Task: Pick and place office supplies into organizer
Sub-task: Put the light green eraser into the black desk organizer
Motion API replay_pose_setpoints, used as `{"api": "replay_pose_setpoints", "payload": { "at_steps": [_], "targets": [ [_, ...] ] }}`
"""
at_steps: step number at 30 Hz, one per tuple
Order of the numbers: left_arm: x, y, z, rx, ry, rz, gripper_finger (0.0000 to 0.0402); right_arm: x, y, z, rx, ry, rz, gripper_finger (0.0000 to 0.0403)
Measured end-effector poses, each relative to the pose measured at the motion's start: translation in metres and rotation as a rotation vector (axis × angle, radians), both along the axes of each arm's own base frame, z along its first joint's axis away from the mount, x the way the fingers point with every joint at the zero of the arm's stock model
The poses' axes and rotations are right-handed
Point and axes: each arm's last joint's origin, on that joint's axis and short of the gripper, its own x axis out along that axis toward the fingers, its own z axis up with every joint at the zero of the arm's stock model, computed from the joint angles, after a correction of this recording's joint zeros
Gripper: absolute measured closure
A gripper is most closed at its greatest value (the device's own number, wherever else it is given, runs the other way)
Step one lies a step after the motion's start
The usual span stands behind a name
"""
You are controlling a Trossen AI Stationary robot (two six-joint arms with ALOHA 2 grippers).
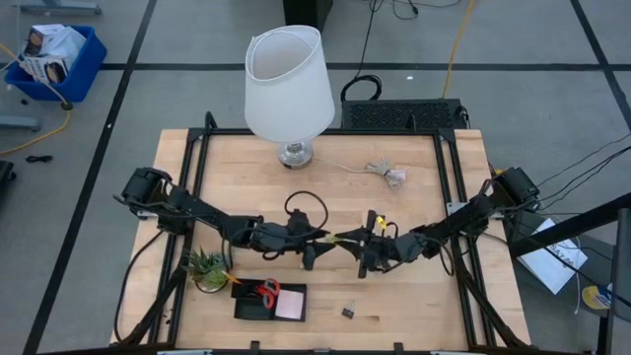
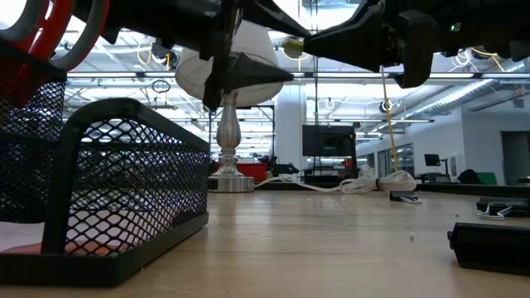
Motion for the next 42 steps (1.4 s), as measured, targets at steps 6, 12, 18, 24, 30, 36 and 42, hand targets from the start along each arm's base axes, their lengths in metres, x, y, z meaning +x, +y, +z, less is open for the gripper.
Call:
{"api": "replay_pose_setpoints", "payload": {
  "at_steps": [6,12,18,24,30,36,42],
  "targets": [
    [0.001,0.001,0.002,0.015,-0.021,-0.002,0.0183,0.0,0.0,-0.001,0.002,0.007,0.001,0.0339],
    [0.001,0.001,0.004,0.023,-0.038,-0.015,0.0241,0.0,0.0,-0.002,0.013,0.021,0.024,0.034],
    [0.001,-0.001,0.004,0.014,-0.035,-0.064,0.0289,0.0,0.0,-0.001,0.015,0.008,0.02,0.034],
    [0.001,-0.001,0.004,0.028,-0.035,-0.061,0.0331,0.0,0.0,0.0,0.017,-0.001,0.02,0.0338],
    [0.001,-0.001,0.003,0.05,-0.027,-0.069,0.0379,0.0,0.001,-0.001,0.013,0.013,0.048,0.0337],
    [0.0,-0.003,0.002,0.061,-0.023,-0.098,0.0373,0.0,0.002,-0.002,0.039,0.021,0.09,0.0328],
    [-0.001,-0.009,0.003,0.063,-0.028,-0.144,0.037,-0.001,0.007,-0.003,0.062,0.026,0.12,0.0303]
  ]
}}
